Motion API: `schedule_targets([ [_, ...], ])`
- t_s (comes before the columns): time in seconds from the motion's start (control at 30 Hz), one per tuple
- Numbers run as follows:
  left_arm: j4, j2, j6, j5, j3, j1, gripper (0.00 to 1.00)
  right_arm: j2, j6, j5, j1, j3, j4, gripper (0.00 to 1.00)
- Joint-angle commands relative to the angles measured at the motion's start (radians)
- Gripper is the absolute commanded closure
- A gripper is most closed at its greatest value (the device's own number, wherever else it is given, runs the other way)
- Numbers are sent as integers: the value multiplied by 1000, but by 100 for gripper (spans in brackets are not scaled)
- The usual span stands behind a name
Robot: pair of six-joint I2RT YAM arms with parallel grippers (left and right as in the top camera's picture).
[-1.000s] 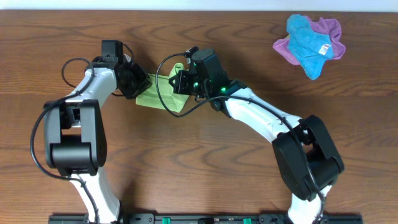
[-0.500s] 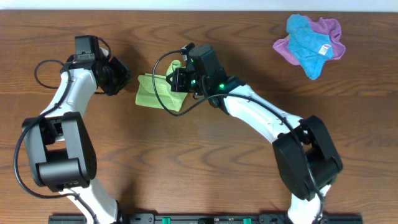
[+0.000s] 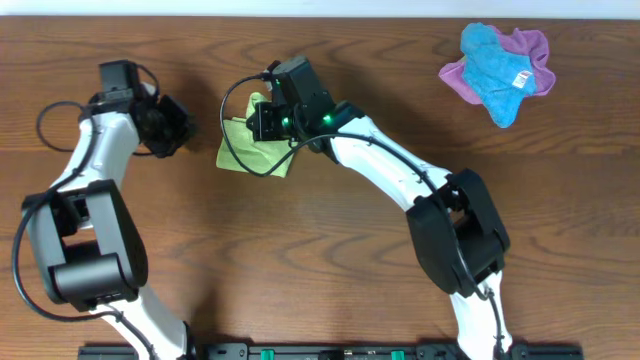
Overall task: Fold the cloth
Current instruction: 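Release the folded towel with the right gripper and withdraw it right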
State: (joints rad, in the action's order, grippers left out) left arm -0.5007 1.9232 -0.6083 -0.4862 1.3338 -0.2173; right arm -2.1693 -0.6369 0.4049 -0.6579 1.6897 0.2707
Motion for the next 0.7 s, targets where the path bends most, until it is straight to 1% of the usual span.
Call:
schedule_targets([
  [0.0, -8, -11, 15, 14, -8, -43, 94, -22, 29, 15, -21, 27, 3, 98],
  [0.17, -11, -11, 16, 10, -8, -91, 94, -42, 29, 19, -32, 27, 6, 99],
  [0.47, -13, -11, 26, 6, -8, -104, 94, -85, 24, 18, -41, 39, -29, 99],
  [0.67, -13, -11, 26, 6, -8, -104, 94, -137, 24, 33, -51, 121, -2, 99],
])
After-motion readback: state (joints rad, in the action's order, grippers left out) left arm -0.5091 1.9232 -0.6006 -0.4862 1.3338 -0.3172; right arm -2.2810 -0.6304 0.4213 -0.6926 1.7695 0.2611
